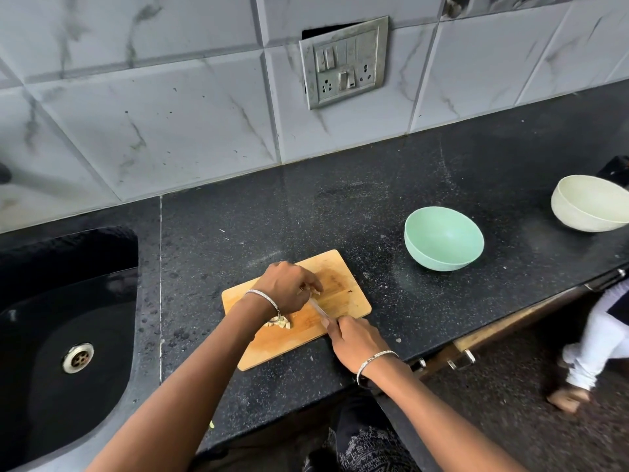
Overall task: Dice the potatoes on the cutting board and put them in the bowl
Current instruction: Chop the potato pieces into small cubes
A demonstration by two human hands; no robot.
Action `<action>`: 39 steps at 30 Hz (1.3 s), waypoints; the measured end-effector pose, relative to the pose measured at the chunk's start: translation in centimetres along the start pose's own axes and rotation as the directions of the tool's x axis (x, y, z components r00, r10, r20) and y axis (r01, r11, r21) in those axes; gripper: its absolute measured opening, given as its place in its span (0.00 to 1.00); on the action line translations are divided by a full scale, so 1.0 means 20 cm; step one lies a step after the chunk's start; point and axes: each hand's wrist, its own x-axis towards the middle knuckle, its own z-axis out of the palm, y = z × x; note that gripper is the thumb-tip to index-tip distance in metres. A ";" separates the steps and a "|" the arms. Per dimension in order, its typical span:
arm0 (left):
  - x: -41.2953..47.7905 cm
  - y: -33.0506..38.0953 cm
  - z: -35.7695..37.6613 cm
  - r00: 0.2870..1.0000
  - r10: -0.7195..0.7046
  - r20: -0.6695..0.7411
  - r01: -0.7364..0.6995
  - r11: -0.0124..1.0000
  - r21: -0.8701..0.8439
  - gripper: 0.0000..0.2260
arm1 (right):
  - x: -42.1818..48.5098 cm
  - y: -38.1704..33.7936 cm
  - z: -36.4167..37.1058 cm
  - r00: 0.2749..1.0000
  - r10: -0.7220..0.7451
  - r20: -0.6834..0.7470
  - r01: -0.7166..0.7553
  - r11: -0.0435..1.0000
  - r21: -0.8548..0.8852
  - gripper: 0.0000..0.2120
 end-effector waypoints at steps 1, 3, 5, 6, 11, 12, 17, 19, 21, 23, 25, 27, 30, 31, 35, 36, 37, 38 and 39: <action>0.00 0.00 0.00 1.000 0.015 0.001 -0.015 1.000 0.010 0.14 | 0.00 0.00 0.00 1.000 0.002 -0.001 -0.002 1.000 0.001 0.23; -0.01 0.01 -0.01 0.999 0.036 -0.002 -0.036 0.999 0.028 0.14 | 0.00 -0.01 0.00 1.000 0.006 -0.005 -0.006 1.000 -0.001 0.24; -0.01 0.02 -0.01 0.999 0.046 -0.001 -0.045 0.997 0.063 0.15 | 0.00 -0.01 -0.01 1.000 0.010 -0.015 -0.010 1.000 0.000 0.25; -0.01 0.01 -0.01 0.999 0.052 0.002 -0.052 0.995 0.081 0.15 | 0.00 -0.01 0.00 1.000 0.010 -0.019 -0.010 1.000 -0.001 0.25; -0.01 0.00 -0.01 0.995 0.088 0.036 -0.092 0.986 0.137 0.15 | -0.01 -0.01 0.00 0.999 0.001 -0.035 -0.001 1.000 0.001 0.25; 0.00 0.00 -0.01 0.995 0.092 0.036 -0.096 0.986 0.139 0.14 | -0.02 -0.01 0.00 0.999 -0.003 -0.037 0.003 1.000 0.003 0.25; -0.01 0.01 -0.01 0.993 0.109 0.041 -0.114 0.984 0.137 0.15 | -0.05 0.00 -0.01 1.000 -0.008 -0.026 0.009 1.000 0.013 0.26; -0.01 0.01 -0.01 0.993 0.110 0.045 -0.115 0.986 0.120 0.17 | -0.08 0.02 -0.02 1.000 -0.008 -0.024 0.009 1.000 0.013 0.25; -0.02 0.01 -0.01 0.994 0.098 0.043 -0.102 0.989 0.107 0.16 | -0.10 0.05 -0.02 1.000 -0.007 -0.016 0.007 1.000 0.012 0.24; -0.03 0.00 -0.01 0.996 0.075 0.041 -0.078 0.995 0.067 0.16 | -0.12 0.09 -0.03 1.000 -0.013 -0.001 0.013 1.000 0.020 0.24; -0.03 -0.01 -0.01 0.998 0.064 0.030 -0.065 0.997 0.032 0.16 | -0.13 0.14 -0.06 1.000 -0.017 0.017 0.017 0.999 0.039 0.26; -0.04 -0.01 0.00 0.999 0.052 0.011 -0.052 0.998 -0.025 0.16 | -0.15 0.18 -0.12 0.999 -0.014 0.037 0.012 0.999 0.053 0.27; -0.06 -0.03 0.02 0.999 0.009 -0.031 -0.013 0.990 -0.137 0.16 | -0.19 0.24 -0.26 0.997 -0.026 0.073 0.021 0.998 0.066 0.25; -0.06 -0.04 0.02 0.998 -0.008 -0.055 -0.001 0.985 -0.171 0.16 | -0.20 0.26 -0.30 0.996 -0.030 0.085 0.024 0.997 0.074 0.24; -0.08 -0.05 0.02 0.982 -0.133 -0.133 0.083 0.943 -0.324 0.13 | -0.19 0.30 -0.36 0.994 -0.020 0.106 -0.006 0.972 0.236 0.24; -0.09 -0.05 0.03 0.975 -0.172 -0.143 0.110 0.926 -0.360 0.13 | -0.18 0.30 -0.36 0.996 -0.013 0.087 -0.010 0.966 0.259 0.24; -0.10 -0.04 0.03 0.965 -0.210 -0.158 0.136 0.913 -0.384 0.13 | -0.17 0.29 -0.34 0.998 -0.011 0.060 -0.005 0.964 0.265 0.24; -0.11 -0.04 0.04 0.950 -0.255 -0.180 0.169 0.905 -0.389 0.12 | -0.16 0.27 -0.31 0.999 -0.013 0.033 0.004 0.964 0.267 0.24; -0.12 -0.03 0.04 0.931 -0.299 -0.209 0.205 0.903 -0.378 0.12 | -0.15 0.25 -0.28 1.000 -0.013 0.009 0.010 0.961 0.276 0.24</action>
